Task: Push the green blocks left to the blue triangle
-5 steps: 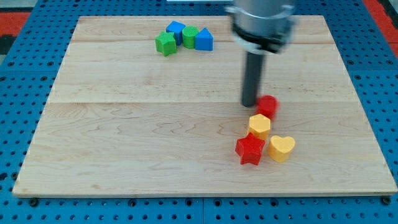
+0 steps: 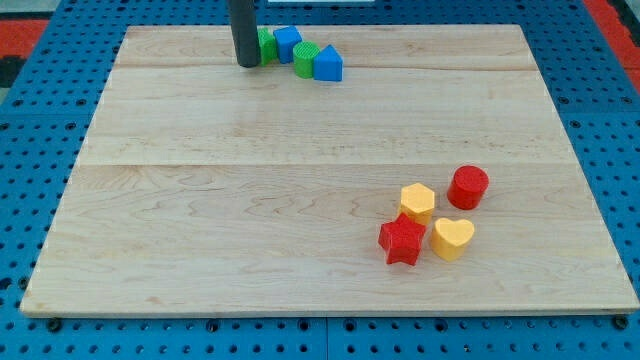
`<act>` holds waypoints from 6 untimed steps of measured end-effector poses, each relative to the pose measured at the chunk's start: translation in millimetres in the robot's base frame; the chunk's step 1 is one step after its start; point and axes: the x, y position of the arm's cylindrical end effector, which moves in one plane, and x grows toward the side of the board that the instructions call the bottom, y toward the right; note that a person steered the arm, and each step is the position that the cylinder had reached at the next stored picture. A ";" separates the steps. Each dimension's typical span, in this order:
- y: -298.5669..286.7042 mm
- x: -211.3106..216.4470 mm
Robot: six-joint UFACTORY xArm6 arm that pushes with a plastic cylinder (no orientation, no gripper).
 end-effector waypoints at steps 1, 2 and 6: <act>-62.3 9.8; -95.5 -69.6; 29.2 53.0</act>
